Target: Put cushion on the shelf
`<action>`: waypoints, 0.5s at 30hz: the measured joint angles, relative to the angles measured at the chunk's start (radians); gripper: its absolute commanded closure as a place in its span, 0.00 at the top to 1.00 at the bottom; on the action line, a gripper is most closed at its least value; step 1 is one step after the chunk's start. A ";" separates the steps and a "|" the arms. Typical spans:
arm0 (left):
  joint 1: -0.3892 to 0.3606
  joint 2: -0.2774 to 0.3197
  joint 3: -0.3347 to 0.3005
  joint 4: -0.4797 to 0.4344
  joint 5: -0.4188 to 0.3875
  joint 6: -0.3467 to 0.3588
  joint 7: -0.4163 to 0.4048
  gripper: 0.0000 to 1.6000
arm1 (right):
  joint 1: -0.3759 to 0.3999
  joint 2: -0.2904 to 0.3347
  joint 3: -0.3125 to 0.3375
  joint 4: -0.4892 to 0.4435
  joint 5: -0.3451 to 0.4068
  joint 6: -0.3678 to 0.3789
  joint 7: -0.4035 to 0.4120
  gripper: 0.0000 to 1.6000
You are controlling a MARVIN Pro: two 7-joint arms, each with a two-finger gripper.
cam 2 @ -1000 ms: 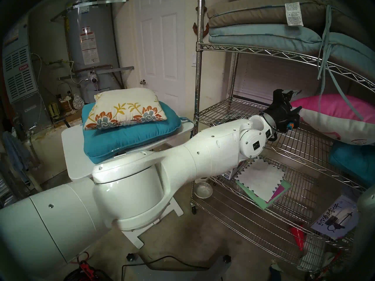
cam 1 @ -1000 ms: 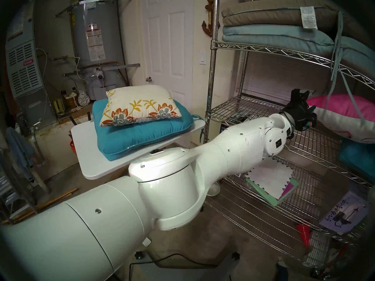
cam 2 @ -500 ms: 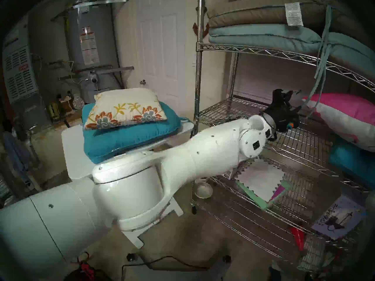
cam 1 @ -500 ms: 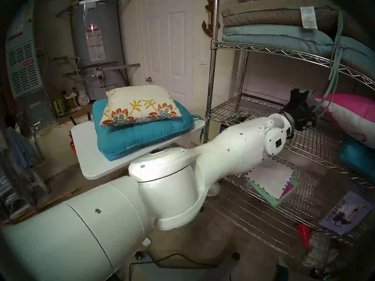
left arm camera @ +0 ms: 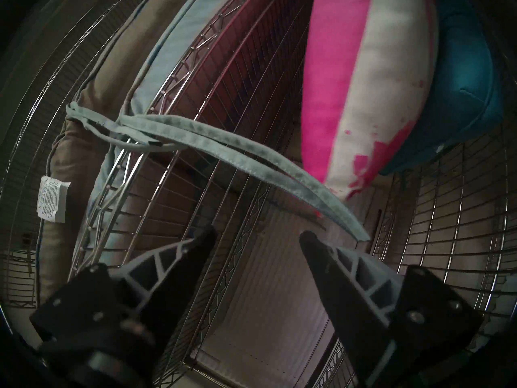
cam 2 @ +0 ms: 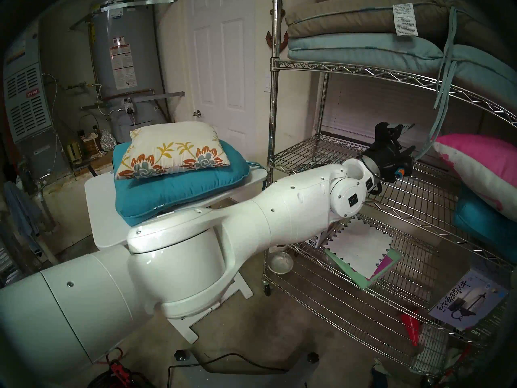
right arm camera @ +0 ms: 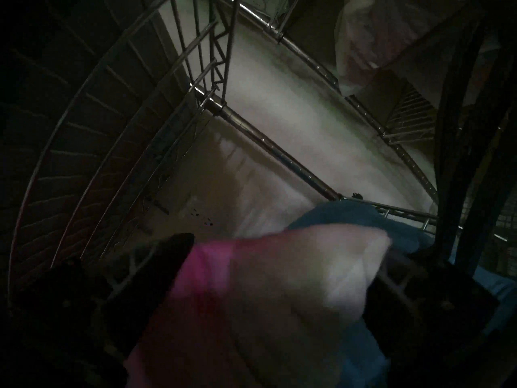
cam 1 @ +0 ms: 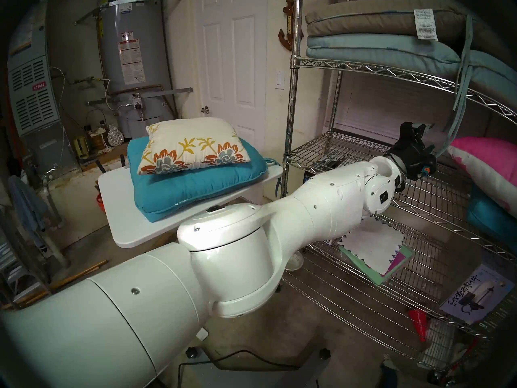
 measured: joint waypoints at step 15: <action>-0.005 0.000 0.005 0.001 -0.011 0.000 0.006 0.76 | 0.015 -0.128 -0.040 -0.033 0.059 0.001 0.124 1.00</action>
